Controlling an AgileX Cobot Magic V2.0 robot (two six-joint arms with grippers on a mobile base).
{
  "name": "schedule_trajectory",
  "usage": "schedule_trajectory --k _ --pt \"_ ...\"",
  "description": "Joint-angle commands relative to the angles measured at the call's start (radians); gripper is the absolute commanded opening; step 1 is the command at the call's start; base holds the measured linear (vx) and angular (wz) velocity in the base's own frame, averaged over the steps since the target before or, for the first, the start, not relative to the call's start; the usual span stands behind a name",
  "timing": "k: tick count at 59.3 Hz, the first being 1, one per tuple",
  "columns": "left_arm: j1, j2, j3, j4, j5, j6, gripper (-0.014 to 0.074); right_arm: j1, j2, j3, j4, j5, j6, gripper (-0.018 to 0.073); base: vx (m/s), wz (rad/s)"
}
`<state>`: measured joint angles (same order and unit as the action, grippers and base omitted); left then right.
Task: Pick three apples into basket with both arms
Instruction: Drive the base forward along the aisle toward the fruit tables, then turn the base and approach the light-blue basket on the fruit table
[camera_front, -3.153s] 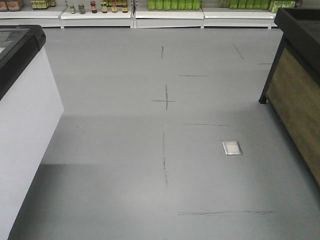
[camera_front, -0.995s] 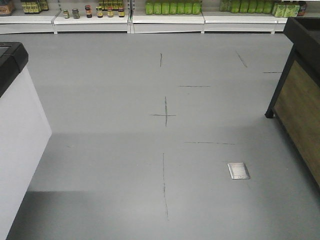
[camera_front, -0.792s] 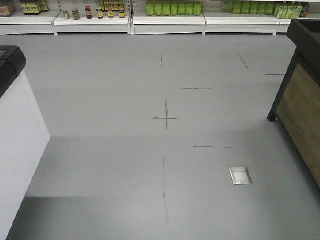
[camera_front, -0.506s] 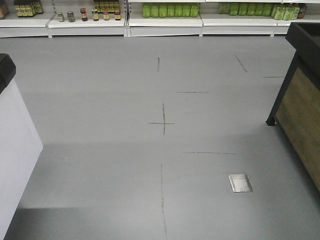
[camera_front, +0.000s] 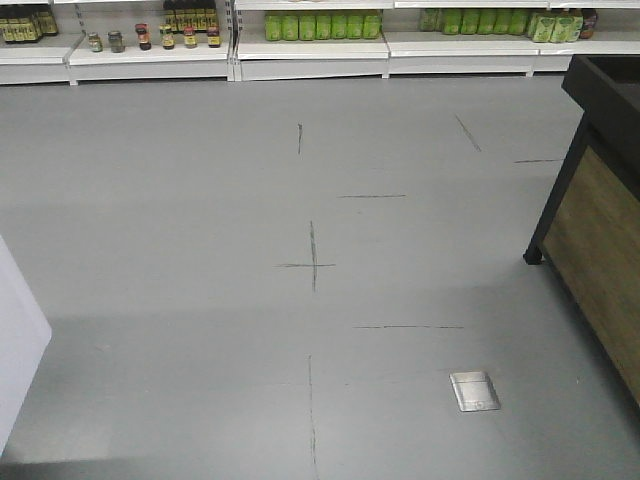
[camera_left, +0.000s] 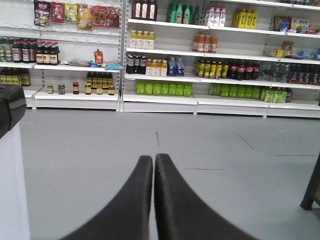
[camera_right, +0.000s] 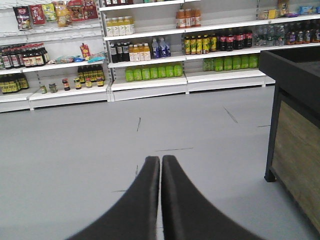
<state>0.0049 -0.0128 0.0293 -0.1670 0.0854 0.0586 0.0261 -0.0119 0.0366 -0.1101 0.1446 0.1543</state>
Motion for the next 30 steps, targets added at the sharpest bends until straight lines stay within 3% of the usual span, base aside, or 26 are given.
schedule_trajectory --k 1,30 --pt "0.004 -0.002 -0.026 -0.002 -0.068 -0.006 -0.0006 -0.006 0.012 0.004 -0.013 -0.079 -0.012 -0.0005 0.21 -0.13" --pt "0.004 -0.002 -0.026 -0.002 -0.068 -0.006 -0.0006 -0.006 0.012 0.004 -0.013 -0.079 -0.012 -0.0005 0.16 -0.28"
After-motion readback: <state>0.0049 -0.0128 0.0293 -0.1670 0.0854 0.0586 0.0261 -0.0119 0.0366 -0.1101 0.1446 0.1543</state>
